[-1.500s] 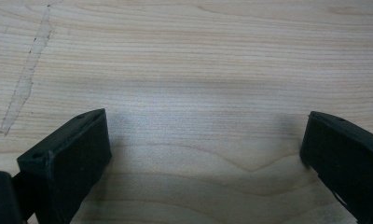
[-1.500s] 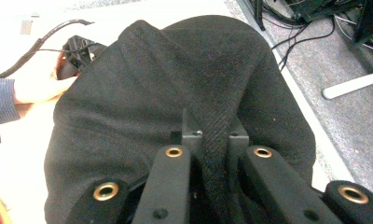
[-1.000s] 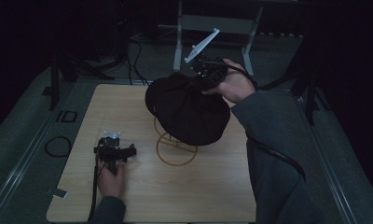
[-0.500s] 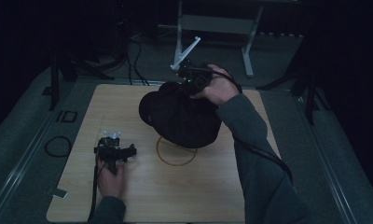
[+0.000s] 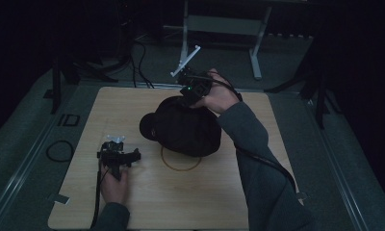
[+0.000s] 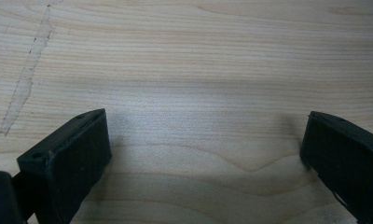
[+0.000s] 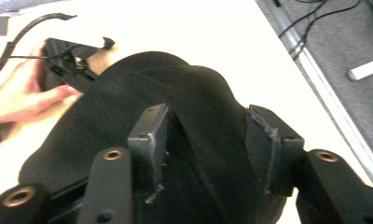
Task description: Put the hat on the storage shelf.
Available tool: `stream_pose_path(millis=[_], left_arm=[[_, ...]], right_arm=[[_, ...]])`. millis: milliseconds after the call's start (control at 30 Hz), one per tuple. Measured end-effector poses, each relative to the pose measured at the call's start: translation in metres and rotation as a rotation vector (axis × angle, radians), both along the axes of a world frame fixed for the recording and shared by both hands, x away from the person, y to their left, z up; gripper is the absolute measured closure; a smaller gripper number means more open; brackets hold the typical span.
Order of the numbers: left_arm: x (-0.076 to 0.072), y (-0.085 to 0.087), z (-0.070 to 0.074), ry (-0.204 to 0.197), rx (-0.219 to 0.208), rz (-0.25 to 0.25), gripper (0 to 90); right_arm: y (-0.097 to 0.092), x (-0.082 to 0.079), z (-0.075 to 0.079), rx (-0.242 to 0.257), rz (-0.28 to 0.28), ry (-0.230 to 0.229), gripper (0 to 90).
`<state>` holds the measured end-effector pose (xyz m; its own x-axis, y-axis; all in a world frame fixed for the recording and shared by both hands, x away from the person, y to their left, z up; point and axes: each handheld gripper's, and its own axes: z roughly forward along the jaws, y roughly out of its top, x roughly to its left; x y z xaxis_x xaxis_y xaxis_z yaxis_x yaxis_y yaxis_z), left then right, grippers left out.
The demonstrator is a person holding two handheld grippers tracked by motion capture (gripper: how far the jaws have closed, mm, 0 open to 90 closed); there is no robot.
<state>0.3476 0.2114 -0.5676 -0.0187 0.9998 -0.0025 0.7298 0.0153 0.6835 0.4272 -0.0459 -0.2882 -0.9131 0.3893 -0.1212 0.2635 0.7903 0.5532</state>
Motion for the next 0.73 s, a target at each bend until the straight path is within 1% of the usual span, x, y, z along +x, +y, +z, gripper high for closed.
stream_pose_path(millis=[67,200,367,567,700,733], left_arm=[[0.000,0.000,0.000,0.000,0.000,0.000,1.2],[0.000,0.000,0.000,0.000,0.000,0.000,1.2],[0.000,0.000,0.000,0.000,0.000,0.001,1.2],[0.000,0.000,0.000,0.001,0.001,0.000,1.2],[0.000,0.000,0.000,0.000,-0.002,0.001,1.2],[0.000,0.000,0.000,0.000,-0.002,0.001,1.2]], right_arm=[[0.002,-0.002,-0.001,-0.002,0.014,0.013,45.4],[0.005,-0.005,-0.003,-0.023,0.033,0.026,41.2],[0.002,-0.005,-0.004,-0.028,0.034,0.040,37.2],[-0.006,-0.006,-0.002,-0.017,0.014,0.041,30.2],[-0.013,-0.007,-0.001,0.007,-0.009,0.068,24.6],[-0.015,-0.007,0.000,-0.003,-0.015,0.062,22.9]])
